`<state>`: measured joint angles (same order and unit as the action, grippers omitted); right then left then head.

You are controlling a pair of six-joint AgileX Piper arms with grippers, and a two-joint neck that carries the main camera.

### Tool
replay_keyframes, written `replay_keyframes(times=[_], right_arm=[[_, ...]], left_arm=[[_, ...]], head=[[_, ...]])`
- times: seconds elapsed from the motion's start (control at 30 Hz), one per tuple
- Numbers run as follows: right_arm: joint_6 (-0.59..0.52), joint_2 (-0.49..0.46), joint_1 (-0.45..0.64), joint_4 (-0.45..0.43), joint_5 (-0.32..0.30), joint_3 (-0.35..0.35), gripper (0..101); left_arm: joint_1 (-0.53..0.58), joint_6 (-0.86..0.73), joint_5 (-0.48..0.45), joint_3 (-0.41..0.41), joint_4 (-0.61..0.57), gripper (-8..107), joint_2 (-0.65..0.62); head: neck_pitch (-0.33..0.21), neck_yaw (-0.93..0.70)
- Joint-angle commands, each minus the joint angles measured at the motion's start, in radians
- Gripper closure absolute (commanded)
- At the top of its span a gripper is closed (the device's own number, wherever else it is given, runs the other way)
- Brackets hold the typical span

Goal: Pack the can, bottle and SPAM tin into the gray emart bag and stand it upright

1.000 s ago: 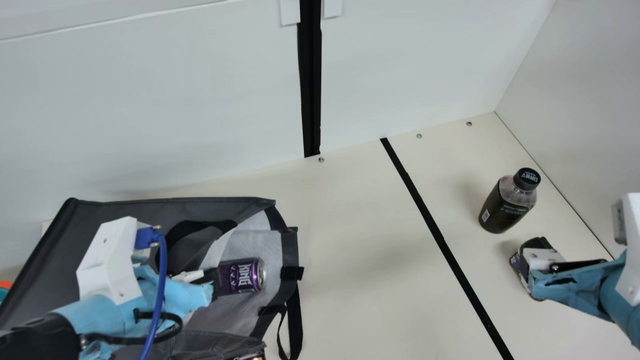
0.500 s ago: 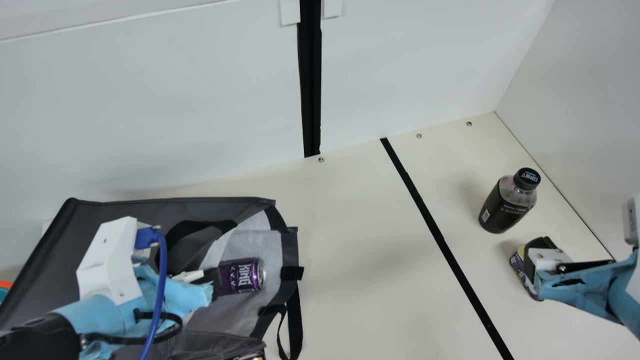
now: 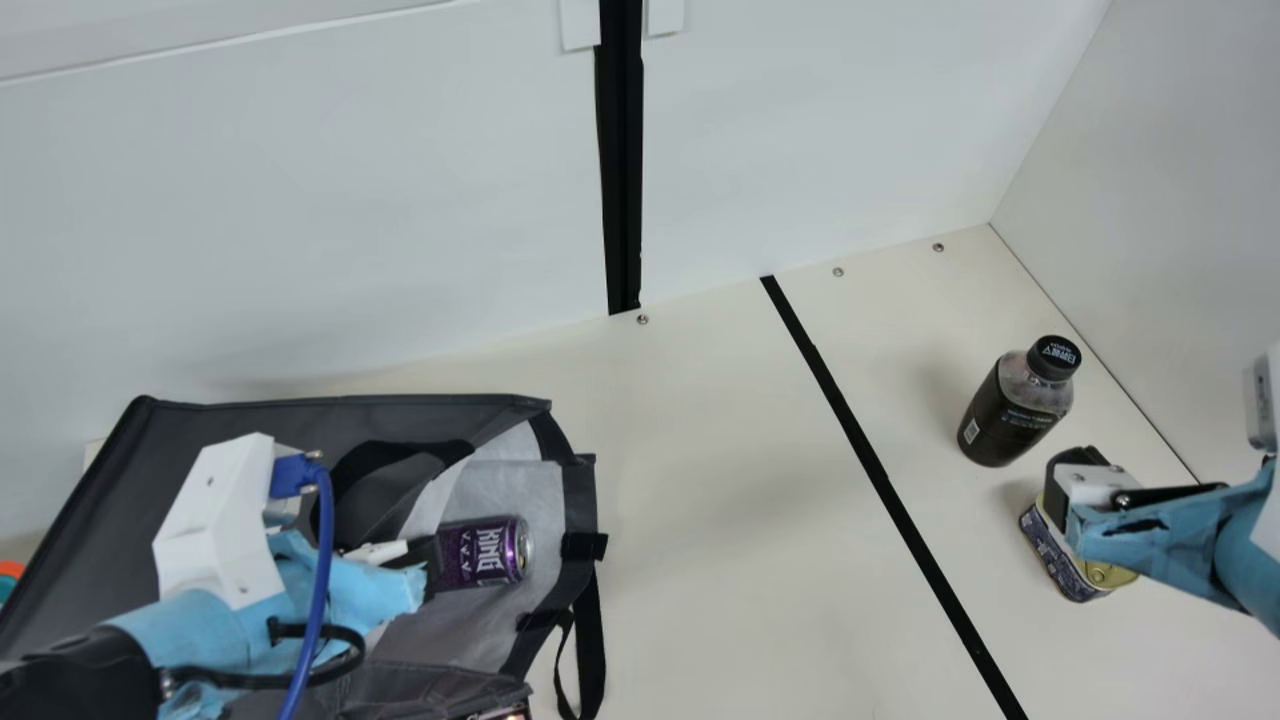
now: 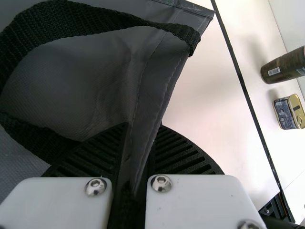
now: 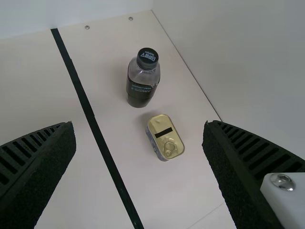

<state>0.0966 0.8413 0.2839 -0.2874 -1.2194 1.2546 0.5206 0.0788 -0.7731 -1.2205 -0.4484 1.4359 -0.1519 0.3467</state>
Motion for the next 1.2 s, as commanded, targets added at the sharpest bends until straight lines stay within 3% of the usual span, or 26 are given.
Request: replay_keyframes(times=[0.0,0.43,1.17], right_arm=[[0.006,0.013,-0.002,-0.001,-0.001,0.009,6],[0.03,0.118,-0.013,-0.005,-0.001,0.072,6],[-0.111,0.315,0.177,0.139,0.149,0.09,6]], left_arm=[[0.0,0.0,0.0,0.0,0.0,107,0.0],[0.0,0.0,0.0,0.0,0.0,107,0.0],[0.0,0.0,0.0,0.0,0.0,107,0.0]], head=[[-0.023,0.002],[-0.023,0.002],[-0.023,0.002]])
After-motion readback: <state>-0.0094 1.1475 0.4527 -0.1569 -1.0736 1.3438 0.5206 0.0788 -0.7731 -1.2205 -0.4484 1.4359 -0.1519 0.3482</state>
